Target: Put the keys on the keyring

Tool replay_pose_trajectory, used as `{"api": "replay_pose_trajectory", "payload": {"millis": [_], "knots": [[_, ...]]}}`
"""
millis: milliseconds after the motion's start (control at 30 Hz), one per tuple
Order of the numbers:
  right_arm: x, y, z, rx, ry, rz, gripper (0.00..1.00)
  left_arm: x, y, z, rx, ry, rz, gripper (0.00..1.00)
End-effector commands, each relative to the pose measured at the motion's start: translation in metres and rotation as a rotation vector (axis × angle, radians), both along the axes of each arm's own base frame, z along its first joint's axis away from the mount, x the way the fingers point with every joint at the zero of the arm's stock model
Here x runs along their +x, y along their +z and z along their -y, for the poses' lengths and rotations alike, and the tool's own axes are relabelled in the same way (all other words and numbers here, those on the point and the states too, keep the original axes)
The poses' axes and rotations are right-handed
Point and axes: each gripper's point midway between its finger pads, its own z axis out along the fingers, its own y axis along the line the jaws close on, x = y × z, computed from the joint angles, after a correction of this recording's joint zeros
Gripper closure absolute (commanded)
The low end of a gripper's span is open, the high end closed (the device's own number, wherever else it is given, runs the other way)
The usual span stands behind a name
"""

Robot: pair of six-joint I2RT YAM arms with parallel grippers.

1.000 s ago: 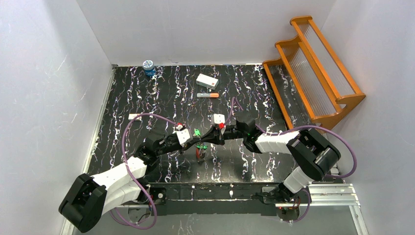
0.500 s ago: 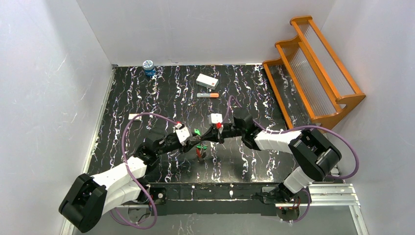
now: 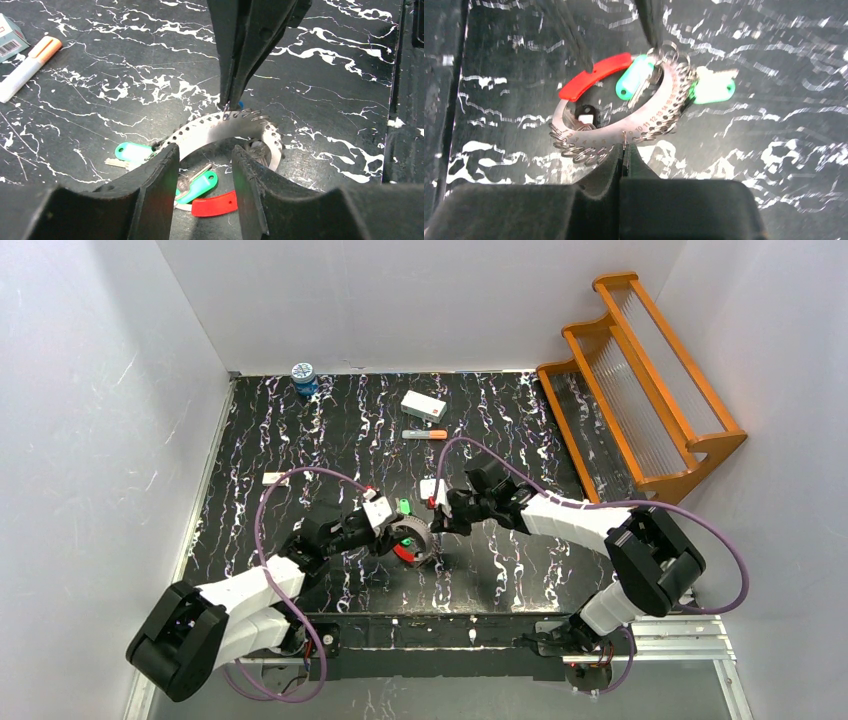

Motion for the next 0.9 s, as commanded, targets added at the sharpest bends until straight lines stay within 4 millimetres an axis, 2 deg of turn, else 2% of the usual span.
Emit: {"api": "replay_pose_trajectory", "payload": {"millis": [0,133,467,633,867], "knots": [[-0.003,-0.027,0.026,-0.171,-0.037,-0.026,0.99,0.002,0.015,0.009,-0.032,-0.034,0.02,0.59],[-0.005,-0.032,0.029,-0.197,-0.034,-0.046,0.99,0.002,0.013,0.01,-0.025,-0.043,0.022,0.59],[-0.016,0.0,0.001,-0.013,0.046,-0.088,0.99,-0.01,0.013,0.035,-0.044,-0.161,0.014,0.63],[-0.022,0.007,0.0,0.01,0.063,-0.108,0.99,-0.016,0.006,0.045,-0.033,-0.197,-0.002,0.67],[-0.023,0.016,-0.001,0.031,0.072,-0.096,0.99,-0.018,-0.001,0.051,-0.014,-0.21,-0.01,0.74]]}}
